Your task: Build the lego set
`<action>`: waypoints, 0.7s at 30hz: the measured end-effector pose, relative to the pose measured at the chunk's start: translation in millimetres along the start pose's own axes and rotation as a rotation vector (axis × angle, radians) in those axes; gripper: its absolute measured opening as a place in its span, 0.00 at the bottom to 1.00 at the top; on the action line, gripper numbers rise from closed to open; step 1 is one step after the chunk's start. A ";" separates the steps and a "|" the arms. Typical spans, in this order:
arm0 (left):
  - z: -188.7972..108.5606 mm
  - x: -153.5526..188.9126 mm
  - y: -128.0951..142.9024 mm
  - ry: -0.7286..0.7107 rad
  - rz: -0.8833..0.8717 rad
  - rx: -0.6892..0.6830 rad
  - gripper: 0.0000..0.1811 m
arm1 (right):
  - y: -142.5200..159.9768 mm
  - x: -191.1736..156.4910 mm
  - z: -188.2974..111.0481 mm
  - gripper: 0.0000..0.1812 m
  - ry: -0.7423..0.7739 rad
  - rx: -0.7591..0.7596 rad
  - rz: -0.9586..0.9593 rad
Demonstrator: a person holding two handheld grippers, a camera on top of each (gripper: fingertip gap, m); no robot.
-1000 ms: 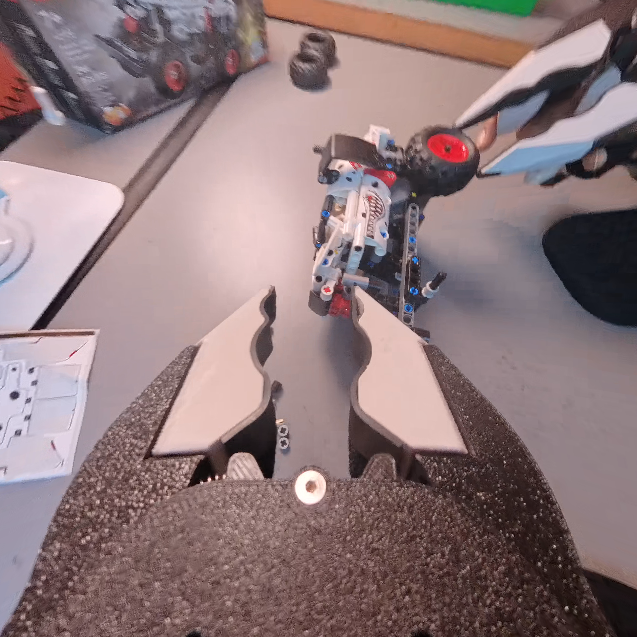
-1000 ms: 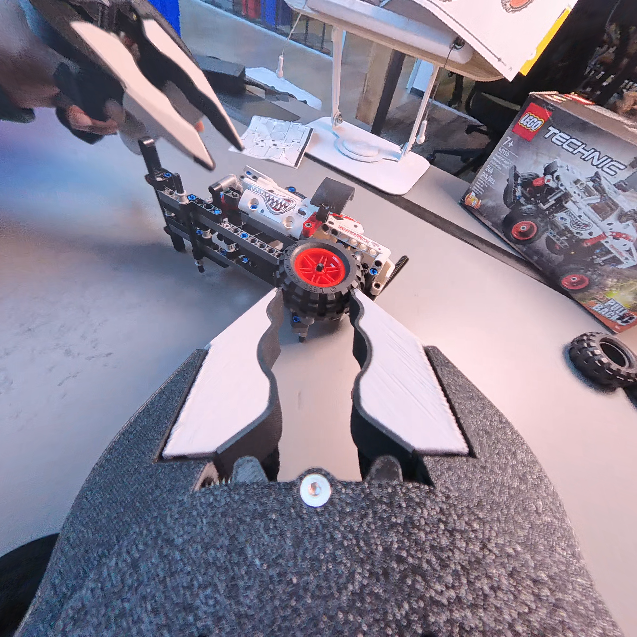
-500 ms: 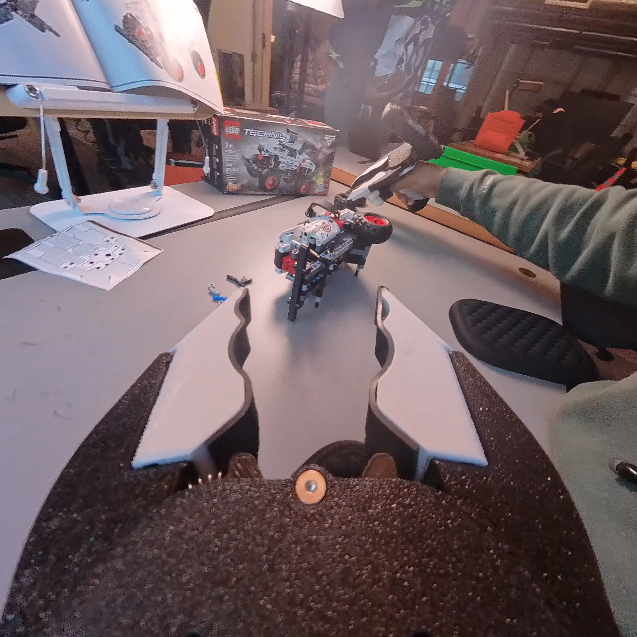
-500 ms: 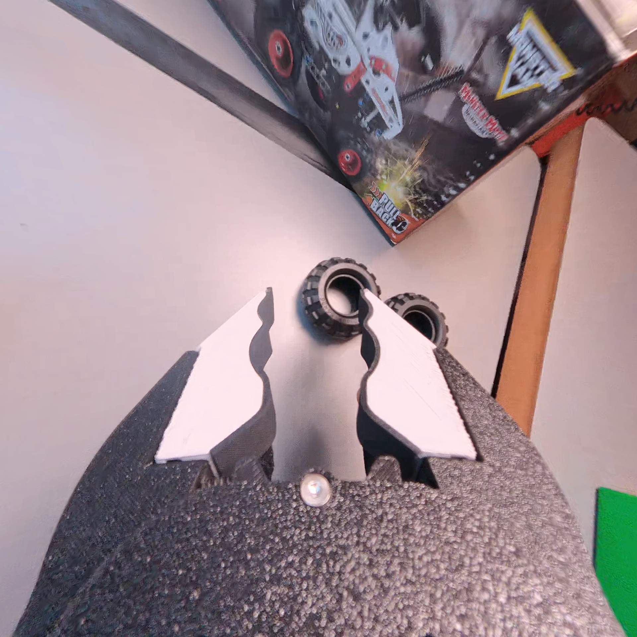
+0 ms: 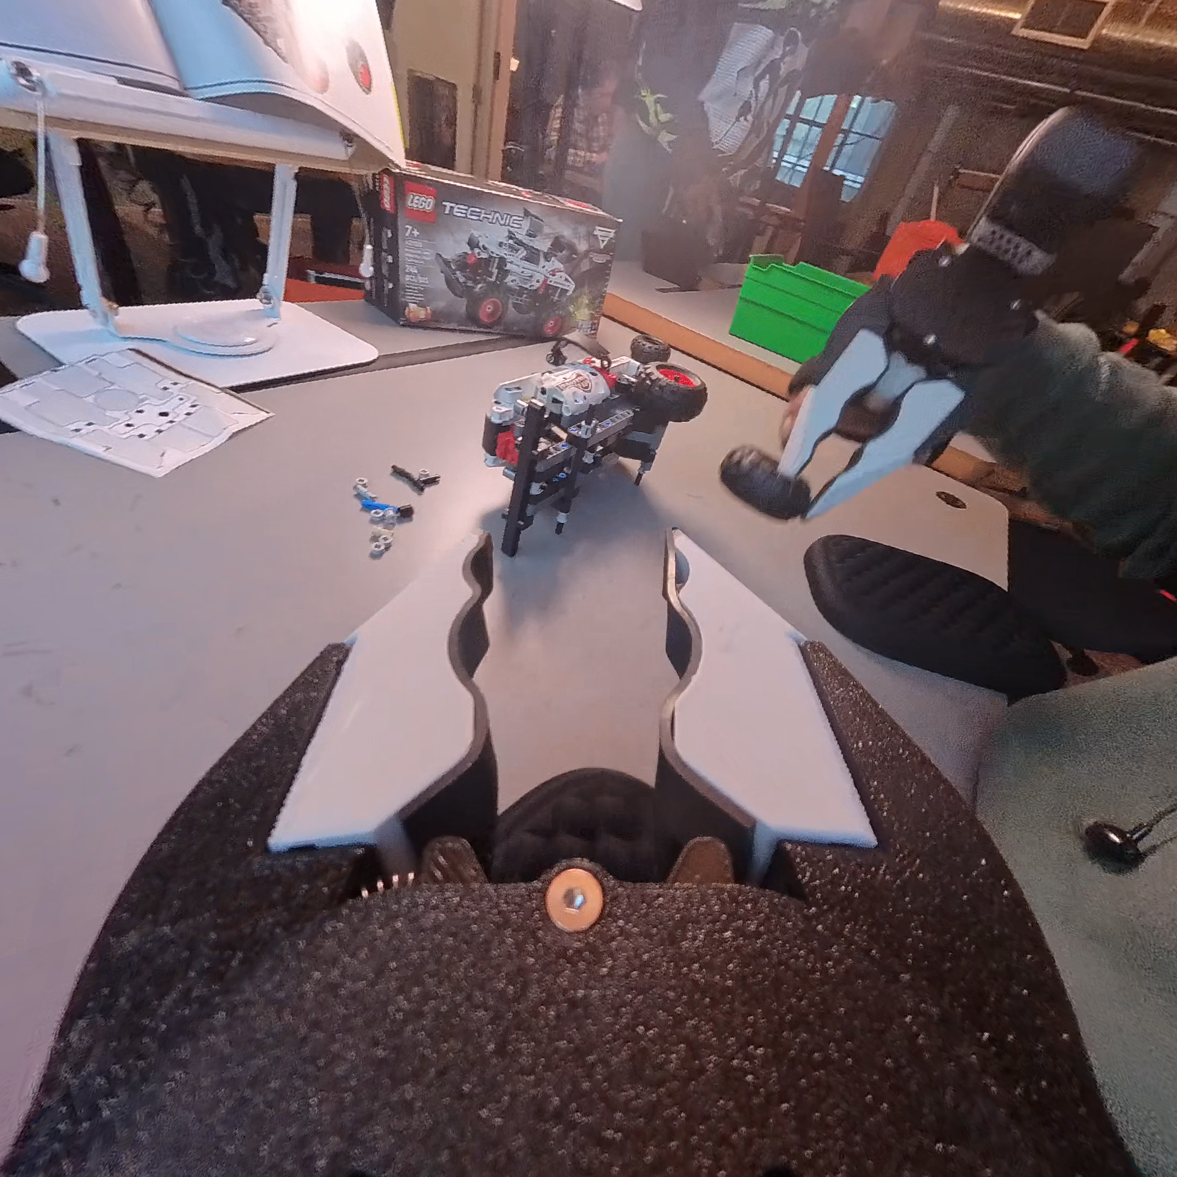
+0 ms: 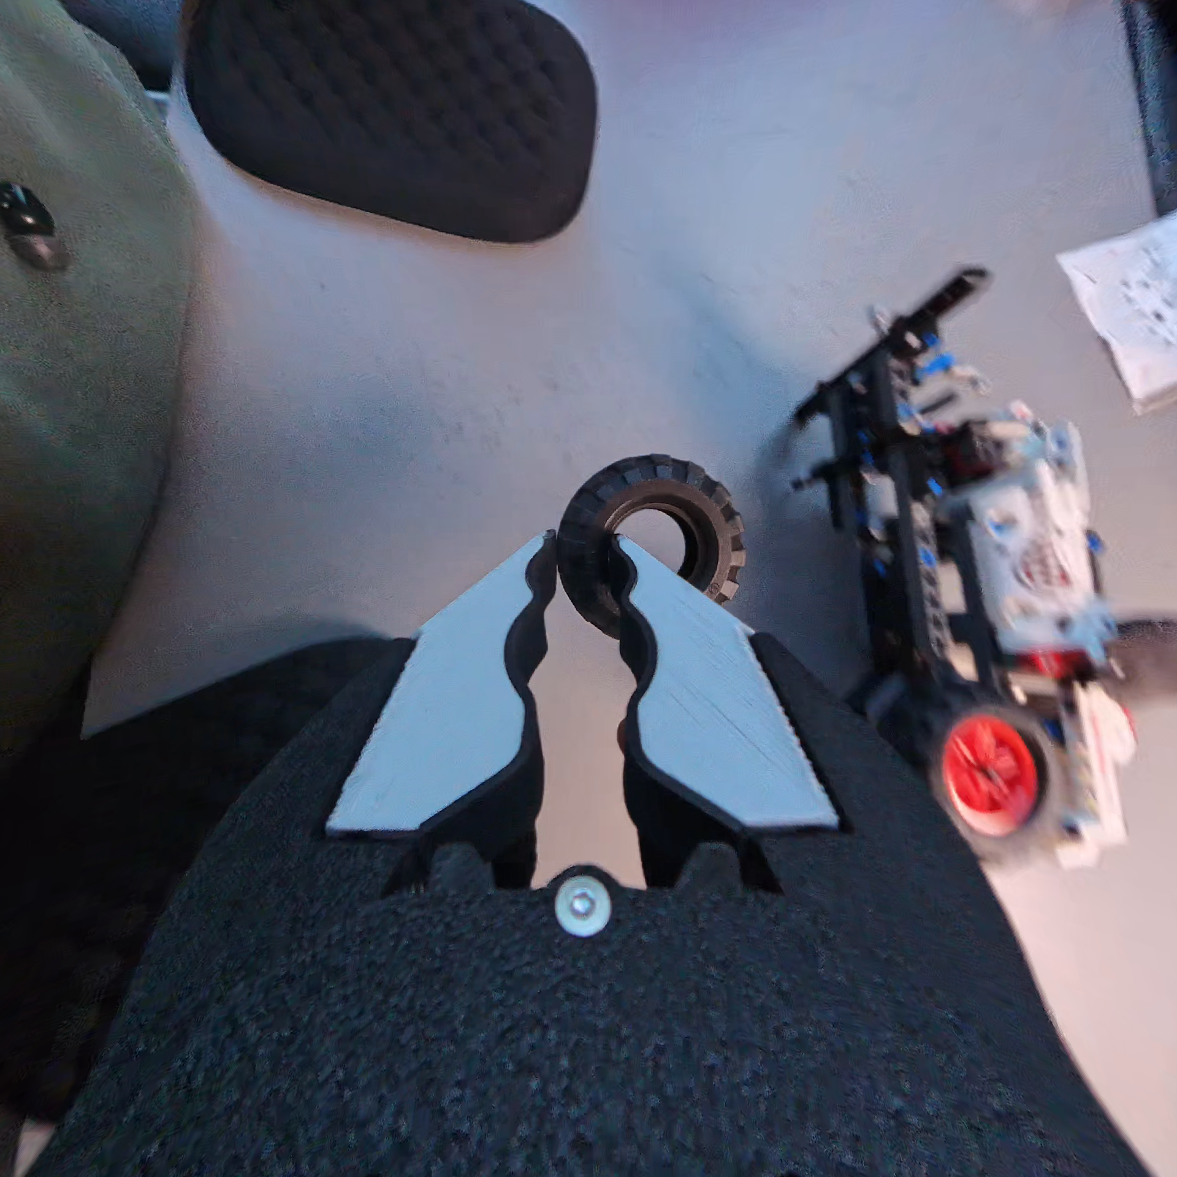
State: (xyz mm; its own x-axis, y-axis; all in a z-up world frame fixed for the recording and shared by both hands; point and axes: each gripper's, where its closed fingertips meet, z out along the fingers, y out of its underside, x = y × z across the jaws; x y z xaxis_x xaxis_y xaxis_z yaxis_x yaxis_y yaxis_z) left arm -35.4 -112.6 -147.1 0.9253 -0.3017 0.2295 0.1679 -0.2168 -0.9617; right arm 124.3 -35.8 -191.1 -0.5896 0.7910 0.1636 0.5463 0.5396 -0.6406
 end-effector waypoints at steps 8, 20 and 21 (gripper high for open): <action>5.3 10.0 -9.1 -0.070 0.091 -0.010 0.28 | -76.6 2.3 124.3 0.08 -0.042 -0.012 -0.150; -45.0 -14.4 -12.4 -0.211 -0.010 0.059 0.27 | -114.3 44.6 138.3 0.27 0.002 -0.021 -0.009; -48.4 -16.8 -12.4 -0.219 -0.008 0.054 0.27 | -116.8 53.6 105.8 0.28 0.044 0.054 0.035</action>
State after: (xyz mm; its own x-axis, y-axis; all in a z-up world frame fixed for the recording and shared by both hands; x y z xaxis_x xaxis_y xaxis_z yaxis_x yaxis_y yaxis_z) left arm -69.5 -149.8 -131.8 0.9746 -0.0896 0.2051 0.1884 -0.1665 -0.9679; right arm -34.0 -87.0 -186.8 -0.5436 0.8215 0.1722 0.5326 0.4961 -0.6857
